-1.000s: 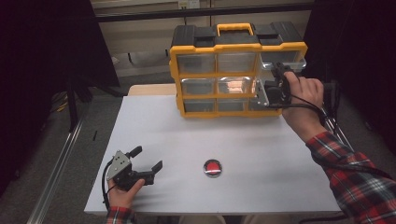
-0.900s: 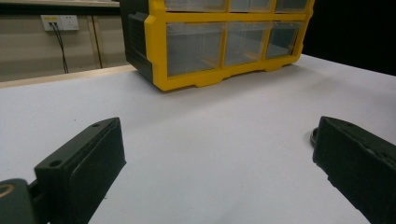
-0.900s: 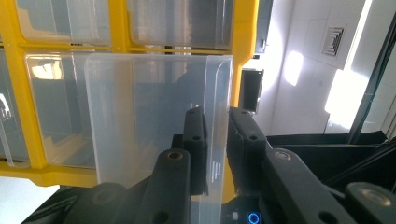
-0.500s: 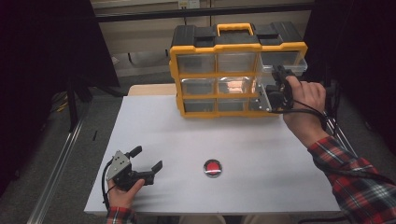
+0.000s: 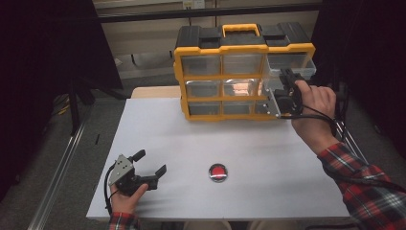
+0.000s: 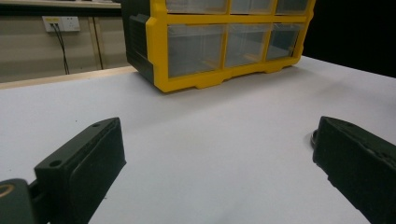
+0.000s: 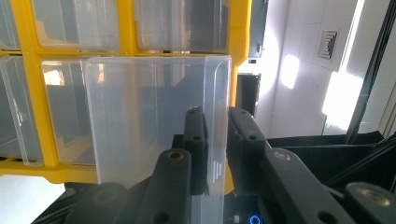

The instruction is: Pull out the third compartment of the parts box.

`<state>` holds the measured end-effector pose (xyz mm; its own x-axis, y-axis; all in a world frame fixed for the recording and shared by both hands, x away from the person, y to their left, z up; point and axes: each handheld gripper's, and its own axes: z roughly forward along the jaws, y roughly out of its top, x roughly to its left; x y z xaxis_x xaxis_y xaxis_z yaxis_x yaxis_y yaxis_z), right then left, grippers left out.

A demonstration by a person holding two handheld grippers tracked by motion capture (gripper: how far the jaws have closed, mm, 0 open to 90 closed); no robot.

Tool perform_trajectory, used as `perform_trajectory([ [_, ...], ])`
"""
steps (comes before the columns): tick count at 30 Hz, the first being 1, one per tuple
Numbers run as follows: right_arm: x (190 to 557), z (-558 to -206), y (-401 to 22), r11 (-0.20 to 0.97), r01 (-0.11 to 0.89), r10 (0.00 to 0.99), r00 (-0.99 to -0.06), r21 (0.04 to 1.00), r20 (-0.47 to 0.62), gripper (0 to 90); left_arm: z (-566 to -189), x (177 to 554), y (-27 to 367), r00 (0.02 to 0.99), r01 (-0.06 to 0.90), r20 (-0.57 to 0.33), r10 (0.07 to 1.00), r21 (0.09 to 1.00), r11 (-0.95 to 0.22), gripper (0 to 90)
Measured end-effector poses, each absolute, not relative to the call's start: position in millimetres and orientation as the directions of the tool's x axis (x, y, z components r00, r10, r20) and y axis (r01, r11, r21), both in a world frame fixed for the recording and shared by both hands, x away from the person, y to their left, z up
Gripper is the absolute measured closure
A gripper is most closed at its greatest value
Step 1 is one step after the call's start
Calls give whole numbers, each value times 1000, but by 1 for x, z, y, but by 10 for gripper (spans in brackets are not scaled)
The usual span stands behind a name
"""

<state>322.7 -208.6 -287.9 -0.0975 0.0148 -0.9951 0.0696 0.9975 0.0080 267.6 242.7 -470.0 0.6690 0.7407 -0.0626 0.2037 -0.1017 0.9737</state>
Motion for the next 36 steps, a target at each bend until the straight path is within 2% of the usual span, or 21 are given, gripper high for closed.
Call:
perform_trajectory([
  [31, 314, -289, -210, 998, 58, 16, -96, 11, -995, 794, -470, 268, 243, 664, 204, -67, 745, 974, -94, 22],
  [34, 314, -289, -210, 998, 61, 15, -94, 9, -995, 782, -470, 268, 243, 665, 200, -62, 744, 975, -98, 22],
  [35, 313, -291, -210, 998, 59, 39, -82, 34, -996, 745, -470, 268, 242, 664, 204, -67, 745, 974, -94, 22],
  [36, 313, -290, -210, 999, 52, 20, -84, 16, -996, 744, -470, 268, 241, 662, 206, -79, 745, 975, -80, 22],
])
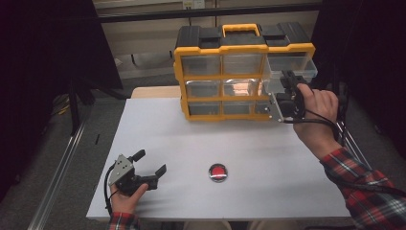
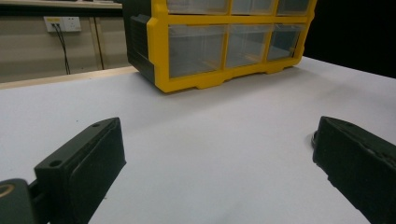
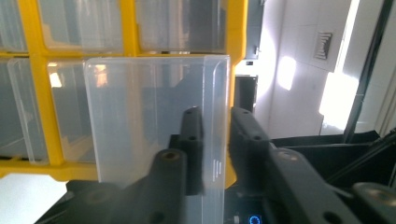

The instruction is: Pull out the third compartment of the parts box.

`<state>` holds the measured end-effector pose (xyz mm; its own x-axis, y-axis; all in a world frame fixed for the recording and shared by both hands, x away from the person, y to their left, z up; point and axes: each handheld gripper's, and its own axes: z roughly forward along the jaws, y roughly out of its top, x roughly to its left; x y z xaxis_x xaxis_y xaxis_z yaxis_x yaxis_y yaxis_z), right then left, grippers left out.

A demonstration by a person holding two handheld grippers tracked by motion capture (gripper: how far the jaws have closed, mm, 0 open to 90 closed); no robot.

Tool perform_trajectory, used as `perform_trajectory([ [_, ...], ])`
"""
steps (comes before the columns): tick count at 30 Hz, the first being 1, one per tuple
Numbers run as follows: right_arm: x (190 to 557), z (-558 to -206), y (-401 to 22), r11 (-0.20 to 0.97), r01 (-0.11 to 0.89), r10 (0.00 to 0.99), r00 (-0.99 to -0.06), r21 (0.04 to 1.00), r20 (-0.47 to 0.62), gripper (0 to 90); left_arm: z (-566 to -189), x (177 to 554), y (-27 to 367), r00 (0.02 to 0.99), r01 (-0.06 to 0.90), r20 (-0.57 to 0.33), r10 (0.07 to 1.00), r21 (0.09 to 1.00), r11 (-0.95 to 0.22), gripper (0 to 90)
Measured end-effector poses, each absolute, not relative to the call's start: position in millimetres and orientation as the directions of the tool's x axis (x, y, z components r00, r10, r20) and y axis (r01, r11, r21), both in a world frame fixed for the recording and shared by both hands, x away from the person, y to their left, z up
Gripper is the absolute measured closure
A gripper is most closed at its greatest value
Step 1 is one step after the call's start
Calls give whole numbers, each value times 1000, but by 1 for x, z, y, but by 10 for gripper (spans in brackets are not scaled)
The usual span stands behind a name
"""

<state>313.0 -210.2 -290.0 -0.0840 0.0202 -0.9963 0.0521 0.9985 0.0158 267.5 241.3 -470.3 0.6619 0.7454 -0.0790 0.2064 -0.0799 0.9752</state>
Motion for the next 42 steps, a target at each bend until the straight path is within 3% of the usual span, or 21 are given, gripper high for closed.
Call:
perform_trajectory([
  [5, 312, -292, -213, 997, 52, 58, -81, 54, -995, 722, -470, 267, 242, 660, 206, -67, 748, 974, -94, 22],
  [12, 307, -297, -216, 980, 49, 194, -51, 192, -980, 651, -470, 268, 242, 661, 206, -62, 748, 973, -102, 22],
  [13, 304, -299, -216, 966, 48, 256, -42, 254, -966, 622, -470, 268, 242, 665, 204, -62, 744, 974, -101, 22],
  [22, 295, -305, -214, 876, 24, 483, -45, 482, -875, 507, -470, 267, 242, 666, 205, -64, 743, 974, -99, 22],
  [24, 294, -309, -216, 808, 23, 588, -83, 589, -804, 479, -470, 267, 242, 664, 206, -64, 745, 974, -99, 22],
  [29, 292, -314, -219, 706, 26, 704, -134, 708, -698, 406, -470, 267, 242, 667, 204, -65, 742, 974, -98, 22],
  [32, 288, -323, -220, 555, 26, 818, -197, 831, -540, 341, -469, 267, 243, 662, 197, -57, 747, 975, -100, 22],
  [36, 287, -331, -220, 495, 40, 847, -242, 868, -473, 320, -469, 267, 244, 656, 198, -61, 753, 976, -94, 21],
  [42, 286, -350, -219, 309, 99, 900, -353, 946, -257, 265, -469, 267, 243, 661, 193, -48, 749, 975, -107, 22],
])
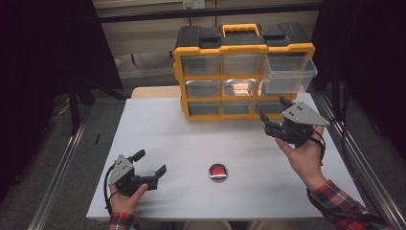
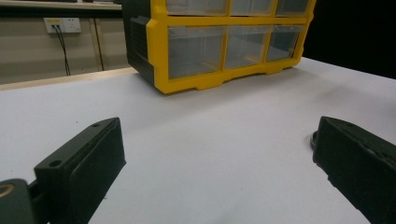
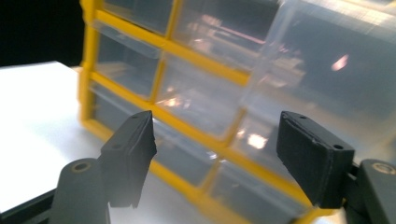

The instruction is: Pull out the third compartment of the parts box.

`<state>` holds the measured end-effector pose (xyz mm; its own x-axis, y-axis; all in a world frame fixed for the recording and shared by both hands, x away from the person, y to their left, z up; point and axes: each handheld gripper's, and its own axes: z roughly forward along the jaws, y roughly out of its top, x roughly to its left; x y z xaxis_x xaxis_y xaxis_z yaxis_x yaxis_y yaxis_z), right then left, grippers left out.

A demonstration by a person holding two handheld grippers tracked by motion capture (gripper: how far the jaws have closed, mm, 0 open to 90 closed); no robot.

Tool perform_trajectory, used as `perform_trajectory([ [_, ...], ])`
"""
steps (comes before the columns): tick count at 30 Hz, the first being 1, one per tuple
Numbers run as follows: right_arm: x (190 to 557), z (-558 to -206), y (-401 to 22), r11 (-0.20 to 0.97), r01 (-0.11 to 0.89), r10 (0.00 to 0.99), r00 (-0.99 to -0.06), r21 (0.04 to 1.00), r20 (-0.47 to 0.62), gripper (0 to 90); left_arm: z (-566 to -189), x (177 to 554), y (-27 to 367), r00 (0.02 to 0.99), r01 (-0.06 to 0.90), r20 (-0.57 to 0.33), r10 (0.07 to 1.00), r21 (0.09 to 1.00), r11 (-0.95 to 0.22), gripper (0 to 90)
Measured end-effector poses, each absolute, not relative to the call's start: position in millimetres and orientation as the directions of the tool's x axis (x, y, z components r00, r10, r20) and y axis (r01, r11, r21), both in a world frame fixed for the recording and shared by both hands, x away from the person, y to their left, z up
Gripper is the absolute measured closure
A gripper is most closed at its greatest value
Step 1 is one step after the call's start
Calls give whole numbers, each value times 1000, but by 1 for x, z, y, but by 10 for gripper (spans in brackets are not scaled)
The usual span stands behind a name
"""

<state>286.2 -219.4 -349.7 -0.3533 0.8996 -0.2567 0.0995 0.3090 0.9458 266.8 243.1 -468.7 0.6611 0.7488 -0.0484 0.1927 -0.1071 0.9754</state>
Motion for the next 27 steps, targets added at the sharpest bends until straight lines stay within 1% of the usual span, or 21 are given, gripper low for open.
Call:
perform_trajectory([
  [2, 286, -355, -219, 268, 115, 901, -382, 957, -206, 253, -469, 267, 243, 661, 196, -59, 748, 976, -96, 22],
  [5, 286, -361, -218, 251, 126, 898, -399, 960, -183, 237, -469, 267, 243, 662, 192, -49, 748, 976, -106, 22],
  [7, 285, -371, -217, 221, 147, 892, -430, 964, -139, 211, -469, 267, 242, 664, 198, -58, 746, 975, -100, 22],
  [11, 285, -382, -216, 211, 157, 882, -456, 965, -119, 189, -470, 266, 242, 662, 201, -63, 747, 975, -96, 22],
  [12, 284, -388, -214, 194, 165, 876, -473, 967, -95, 181, -469, 266, 242, 663, 198, -62, 746, 976, -95, 22],
  [16, 283, -396, -210, 181, 176, 861, -505, 968, -69, 154, -469, 266, 242, 662, 202, -63, 747, 974, -98, 22],
  [23, 281, -407, -203, 189, 193, 830, -556, 963, -51, 113, -470, 267, 241, 670, 202, -63, 740, 974, -100, 22],
  [27, 279, -416, -195, 181, 223, 810, -586, 958, -16, 84, -470, 267, 241, 671, 201, -61, 739, 974, -102, 22],
])
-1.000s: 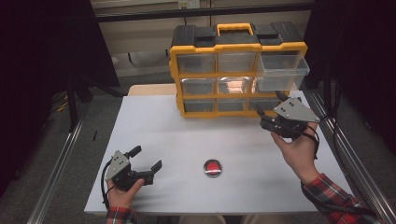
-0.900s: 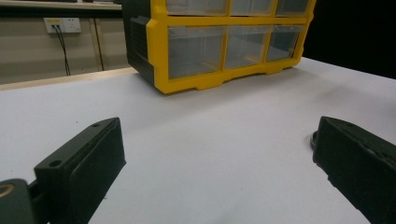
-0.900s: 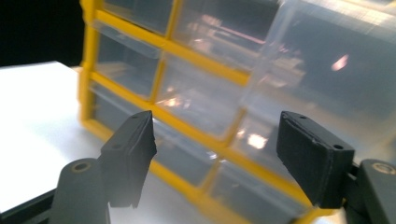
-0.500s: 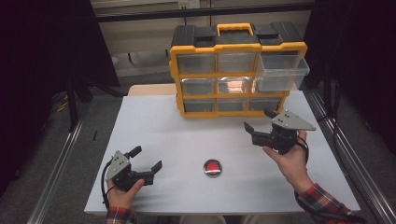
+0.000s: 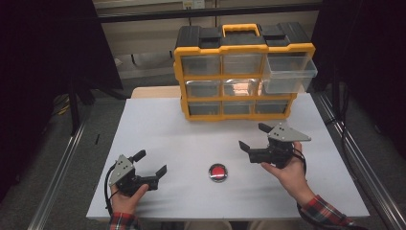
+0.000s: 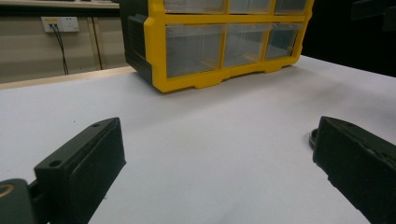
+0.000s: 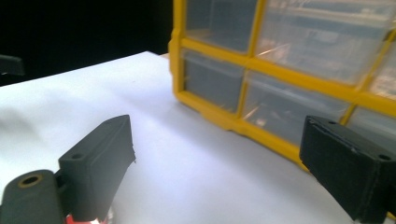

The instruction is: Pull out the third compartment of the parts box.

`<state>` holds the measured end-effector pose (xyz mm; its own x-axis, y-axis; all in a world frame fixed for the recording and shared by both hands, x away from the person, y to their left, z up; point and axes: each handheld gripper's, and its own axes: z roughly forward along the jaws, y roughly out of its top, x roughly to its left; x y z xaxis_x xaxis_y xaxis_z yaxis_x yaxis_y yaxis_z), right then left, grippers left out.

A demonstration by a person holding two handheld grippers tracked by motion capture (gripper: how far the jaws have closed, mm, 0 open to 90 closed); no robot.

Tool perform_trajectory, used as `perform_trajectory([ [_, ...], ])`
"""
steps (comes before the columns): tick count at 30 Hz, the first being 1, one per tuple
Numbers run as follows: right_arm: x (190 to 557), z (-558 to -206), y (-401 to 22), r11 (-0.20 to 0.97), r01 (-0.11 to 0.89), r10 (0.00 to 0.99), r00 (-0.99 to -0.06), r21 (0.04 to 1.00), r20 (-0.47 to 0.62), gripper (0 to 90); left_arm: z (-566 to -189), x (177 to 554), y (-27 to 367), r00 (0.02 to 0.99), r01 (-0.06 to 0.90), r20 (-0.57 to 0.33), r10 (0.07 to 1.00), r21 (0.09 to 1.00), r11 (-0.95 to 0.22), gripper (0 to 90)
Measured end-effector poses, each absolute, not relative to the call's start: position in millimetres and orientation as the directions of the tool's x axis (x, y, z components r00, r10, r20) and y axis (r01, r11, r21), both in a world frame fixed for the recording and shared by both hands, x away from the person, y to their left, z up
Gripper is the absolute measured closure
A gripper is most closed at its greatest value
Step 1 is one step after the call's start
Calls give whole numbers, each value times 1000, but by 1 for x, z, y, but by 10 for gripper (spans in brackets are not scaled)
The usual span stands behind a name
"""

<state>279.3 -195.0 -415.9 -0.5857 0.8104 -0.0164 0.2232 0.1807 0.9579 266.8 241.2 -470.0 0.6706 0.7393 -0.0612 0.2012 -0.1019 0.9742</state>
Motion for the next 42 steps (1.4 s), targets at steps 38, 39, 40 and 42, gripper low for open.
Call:
perform_trajectory([
  [38, 269, -459, -147, 261, 341, 687, -723, 903, 74, 38, -470, 267, 240, 673, 202, -61, 737, 974, -104, 22],
  [39, 269, -459, -147, 261, 341, 687, -723, 903, 74, 38, -470, 267, 240, 673, 202, -60, 737, 974, -105, 22],
  [40, 269, -460, -146, 266, 350, 679, -730, 898, 83, 40, -470, 267, 240, 674, 201, -60, 737, 974, -105, 22],
  [42, 270, -462, -142, 277, 367, 670, -736, 888, 95, 41, -470, 267, 240, 678, 202, -61, 732, 974, -105, 22],
])
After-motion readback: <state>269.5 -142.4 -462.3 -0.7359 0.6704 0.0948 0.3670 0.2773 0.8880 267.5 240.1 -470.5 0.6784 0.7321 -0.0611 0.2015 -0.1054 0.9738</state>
